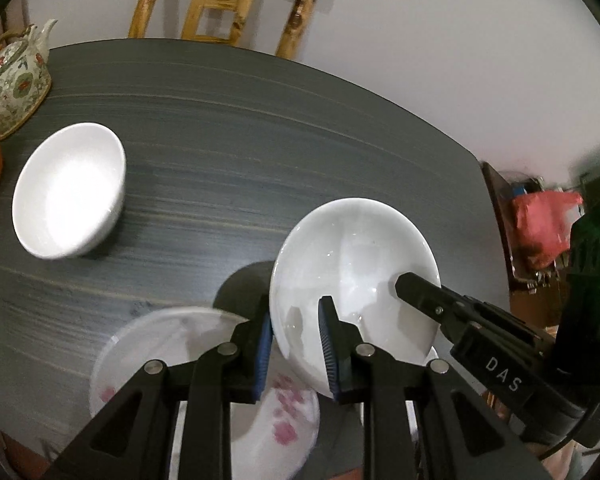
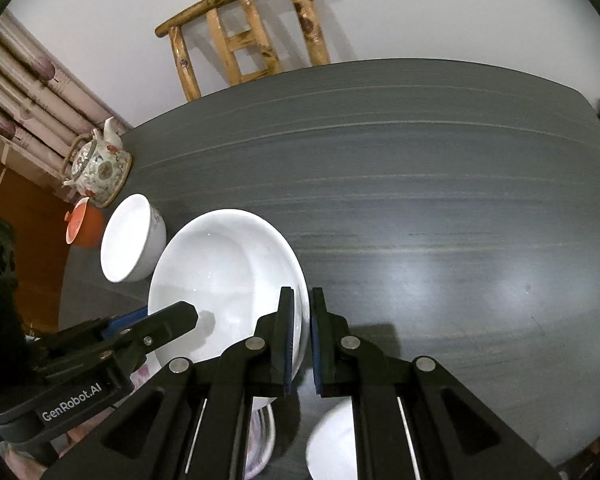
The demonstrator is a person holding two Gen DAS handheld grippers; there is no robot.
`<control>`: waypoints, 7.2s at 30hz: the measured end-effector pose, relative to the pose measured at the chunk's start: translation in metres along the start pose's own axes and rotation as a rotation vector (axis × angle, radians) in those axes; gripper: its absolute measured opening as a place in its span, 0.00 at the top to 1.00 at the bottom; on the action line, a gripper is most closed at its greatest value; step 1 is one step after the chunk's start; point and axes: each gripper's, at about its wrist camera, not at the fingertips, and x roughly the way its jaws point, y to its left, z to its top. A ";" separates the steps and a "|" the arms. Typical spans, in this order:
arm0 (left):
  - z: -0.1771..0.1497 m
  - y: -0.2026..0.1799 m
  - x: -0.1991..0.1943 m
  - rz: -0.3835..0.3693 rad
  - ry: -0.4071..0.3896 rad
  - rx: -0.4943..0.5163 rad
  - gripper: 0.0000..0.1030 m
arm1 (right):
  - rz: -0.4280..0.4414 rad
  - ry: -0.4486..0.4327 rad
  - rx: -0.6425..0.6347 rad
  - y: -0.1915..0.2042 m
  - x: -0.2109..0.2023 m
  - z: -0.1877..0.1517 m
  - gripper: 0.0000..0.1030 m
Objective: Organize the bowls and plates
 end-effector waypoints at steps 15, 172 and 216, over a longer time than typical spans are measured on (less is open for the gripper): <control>-0.057 -0.063 0.018 -0.025 0.080 0.095 0.79 | -0.034 -0.017 0.112 -0.068 -0.049 -0.070 0.92; 0.066 0.222 0.003 0.163 -0.080 -0.265 0.91 | 0.040 0.134 -0.232 0.175 0.140 0.059 0.92; -0.017 -0.005 -0.036 0.049 -0.062 0.050 0.92 | -0.046 -0.002 -0.004 0.030 -0.049 -0.028 0.91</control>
